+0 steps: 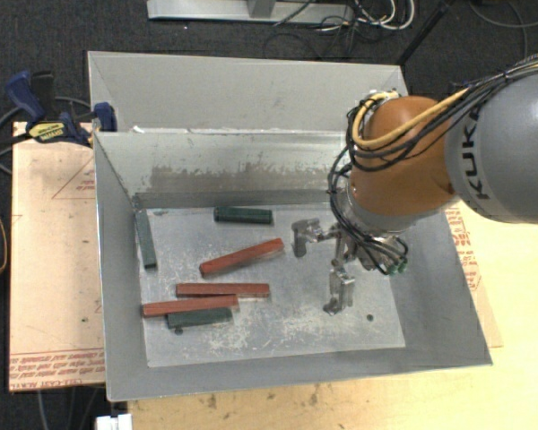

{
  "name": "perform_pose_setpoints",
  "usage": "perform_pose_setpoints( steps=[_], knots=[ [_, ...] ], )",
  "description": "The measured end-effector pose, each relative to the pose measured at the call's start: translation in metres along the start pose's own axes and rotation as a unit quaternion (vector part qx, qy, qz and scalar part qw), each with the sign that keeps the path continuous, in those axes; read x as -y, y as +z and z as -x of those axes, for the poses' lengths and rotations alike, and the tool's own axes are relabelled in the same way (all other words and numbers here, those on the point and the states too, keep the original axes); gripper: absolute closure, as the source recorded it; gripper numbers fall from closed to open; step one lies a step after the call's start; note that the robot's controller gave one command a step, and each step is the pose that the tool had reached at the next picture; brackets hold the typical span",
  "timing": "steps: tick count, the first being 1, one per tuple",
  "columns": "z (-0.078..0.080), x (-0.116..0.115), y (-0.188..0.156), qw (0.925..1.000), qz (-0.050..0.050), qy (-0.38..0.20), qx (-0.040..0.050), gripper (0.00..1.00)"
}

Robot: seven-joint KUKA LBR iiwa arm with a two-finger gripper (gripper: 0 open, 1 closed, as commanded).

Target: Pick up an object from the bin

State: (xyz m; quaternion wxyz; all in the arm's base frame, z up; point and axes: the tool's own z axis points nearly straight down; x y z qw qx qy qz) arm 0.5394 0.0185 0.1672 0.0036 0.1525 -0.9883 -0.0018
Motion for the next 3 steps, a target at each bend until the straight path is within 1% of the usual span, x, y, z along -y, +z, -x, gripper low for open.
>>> perform_pose_setpoints(
  steps=[1, 2, 3],
  knots=[
    [0.098, -0.021, 0.095, 0.9974, -0.001, -0.072, 0.0046, 0.00],
    [0.098, -0.020, 0.090, 0.9974, -0.002, -0.071, 0.0050, 1.00],
    [0.137, -0.065, -0.103, 0.9802, -0.004, -0.198, 0.0094, 1.00]
  ],
)
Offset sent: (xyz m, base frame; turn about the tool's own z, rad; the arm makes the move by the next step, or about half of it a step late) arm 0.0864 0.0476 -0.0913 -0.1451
